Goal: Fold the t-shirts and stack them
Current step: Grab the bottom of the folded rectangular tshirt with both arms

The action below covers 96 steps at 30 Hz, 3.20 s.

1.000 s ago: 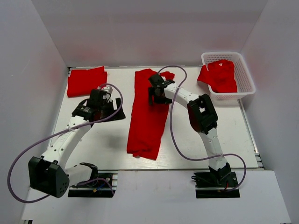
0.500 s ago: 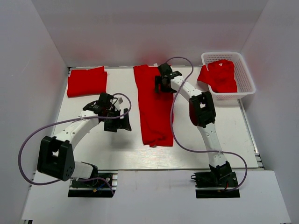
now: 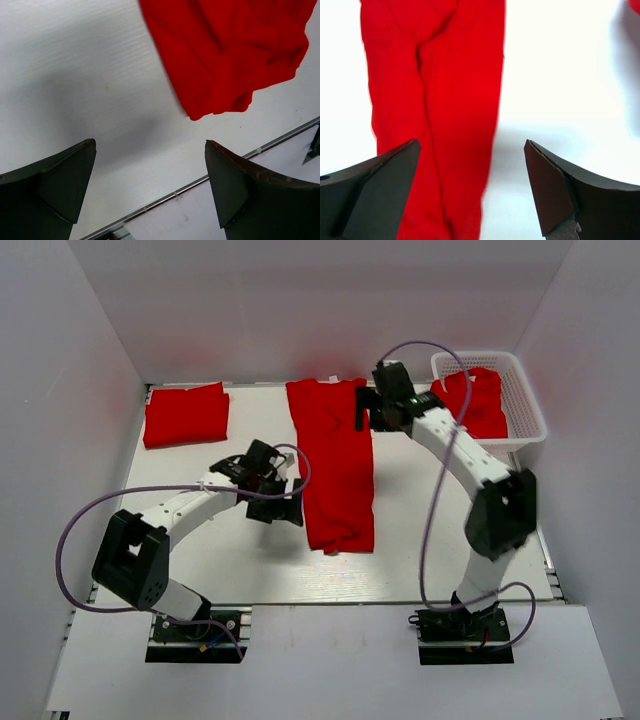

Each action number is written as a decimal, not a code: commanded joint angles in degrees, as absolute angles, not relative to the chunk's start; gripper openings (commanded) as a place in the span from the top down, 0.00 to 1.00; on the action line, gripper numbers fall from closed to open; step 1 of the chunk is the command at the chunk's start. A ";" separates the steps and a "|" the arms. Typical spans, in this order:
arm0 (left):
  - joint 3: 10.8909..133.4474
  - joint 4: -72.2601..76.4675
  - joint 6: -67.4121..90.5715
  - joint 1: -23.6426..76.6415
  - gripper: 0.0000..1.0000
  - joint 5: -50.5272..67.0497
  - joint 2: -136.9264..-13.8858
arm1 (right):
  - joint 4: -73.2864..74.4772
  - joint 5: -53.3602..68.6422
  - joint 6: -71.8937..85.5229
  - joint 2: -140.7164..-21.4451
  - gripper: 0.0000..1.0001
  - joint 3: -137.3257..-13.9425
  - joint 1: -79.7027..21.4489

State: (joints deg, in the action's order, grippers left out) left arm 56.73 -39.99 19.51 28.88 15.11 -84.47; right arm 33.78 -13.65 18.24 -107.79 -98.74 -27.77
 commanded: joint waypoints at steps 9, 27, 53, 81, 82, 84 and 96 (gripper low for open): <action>59.68 -35.51 25.58 40.25 0.09 6.68 -90.26 | 36.12 -15.03 30.84 -79.21 0.10 -57.87 -29.09; 66.09 -42.00 28.82 45.35 0.18 -7.43 -100.11 | 38.58 -12.74 35.07 -74.79 0.10 -50.80 -30.32; 65.03 -35.07 17.50 48.60 0.28 1.23 -89.99 | 38.06 -7.30 36.12 -79.80 0.10 -50.36 -36.39; 62.58 -28.48 14.50 51.42 0.25 -0.79 -100.98 | 43.68 -10.81 38.06 -79.28 0.10 -52.29 -35.68; 62.58 -29.35 14.50 51.42 0.17 -1.31 -101.68 | 43.68 -11.07 38.23 -79.19 0.10 -52.29 -35.68; 62.58 -29.36 14.50 51.42 0.16 -1.85 -101.69 | 44.03 -11.25 38.23 -78.67 0.10 -52.29 -35.60; 64.25 -32.95 16.87 51.42 0.82 -4.92 -100.11 | 43.77 -10.91 38.41 -78.75 0.10 -51.95 -35.94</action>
State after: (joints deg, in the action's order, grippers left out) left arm 63.02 -30.13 16.01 51.13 -3.73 -101.91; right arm 43.31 -10.70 37.36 -79.55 -50.48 -35.99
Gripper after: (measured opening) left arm 0.194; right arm 0.905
